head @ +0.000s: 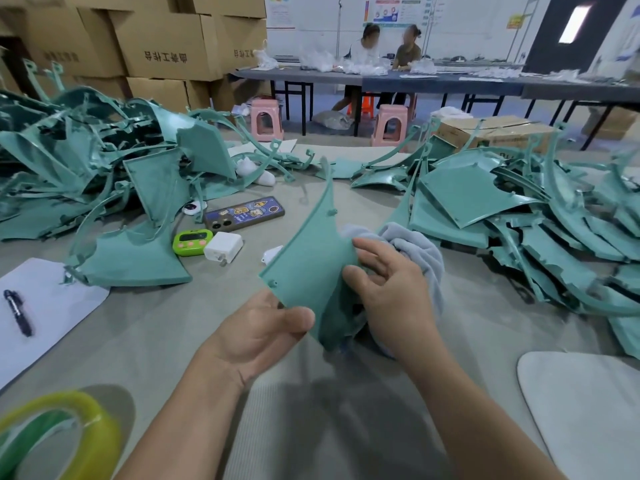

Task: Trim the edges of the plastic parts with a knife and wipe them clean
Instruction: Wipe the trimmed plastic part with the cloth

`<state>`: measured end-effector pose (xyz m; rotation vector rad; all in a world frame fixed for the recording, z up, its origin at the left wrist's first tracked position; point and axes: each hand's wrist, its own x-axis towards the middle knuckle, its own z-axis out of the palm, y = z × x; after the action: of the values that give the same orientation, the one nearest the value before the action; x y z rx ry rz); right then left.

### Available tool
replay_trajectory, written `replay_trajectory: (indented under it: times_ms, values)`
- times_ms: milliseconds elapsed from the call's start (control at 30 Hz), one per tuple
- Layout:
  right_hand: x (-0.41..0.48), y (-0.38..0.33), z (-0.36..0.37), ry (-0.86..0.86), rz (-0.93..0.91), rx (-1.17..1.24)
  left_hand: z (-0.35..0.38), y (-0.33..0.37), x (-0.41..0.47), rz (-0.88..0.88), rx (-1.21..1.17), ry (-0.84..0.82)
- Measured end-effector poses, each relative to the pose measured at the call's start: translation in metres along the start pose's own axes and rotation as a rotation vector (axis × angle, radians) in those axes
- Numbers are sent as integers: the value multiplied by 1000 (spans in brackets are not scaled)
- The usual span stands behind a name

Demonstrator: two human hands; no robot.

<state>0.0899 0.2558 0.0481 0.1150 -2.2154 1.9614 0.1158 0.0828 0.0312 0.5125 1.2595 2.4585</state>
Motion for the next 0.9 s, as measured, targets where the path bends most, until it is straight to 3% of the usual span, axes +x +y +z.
replay_trajectory:
  times_ms: [67, 200, 267, 367, 433, 533, 600, 667, 767, 833, 900]
  values:
    - [2, -4, -9, 0, -80, -183, 3, 0, 3, 36, -12, 96]
    - [2, -2, -14, 262, -395, -655, -1, 1, 17, 115, -66, 419]
    - [2, -1, -10, 118, -425, -776, -6, 3, 21, 187, -119, 523]
    - [8, 11, -13, -148, -307, -917, -19, 7, 22, 315, -176, 723]
    - [12, 17, -15, -177, -306, -1148, -24, 8, 21, 424, -100, 844]
    - [9, 5, -13, 36, -504, -889, -11, 1, 25, 492, 178, 942]
    - [2, -1, -8, 167, -676, -660, -2, -10, 27, 471, 256, 895]
    - [-12, -4, 4, 135, -788, -533, 1, -19, 31, 397, 229, 787]
    - [-28, 1, 28, -71, -621, -408, 9, -22, 29, 248, -46, 600]
    - [-24, 2, 36, -41, -520, -374, 12, -25, 29, 246, -121, 548]
    - [-14, 0, 38, 59, -484, -346, 12, -28, 30, 305, -45, 556]
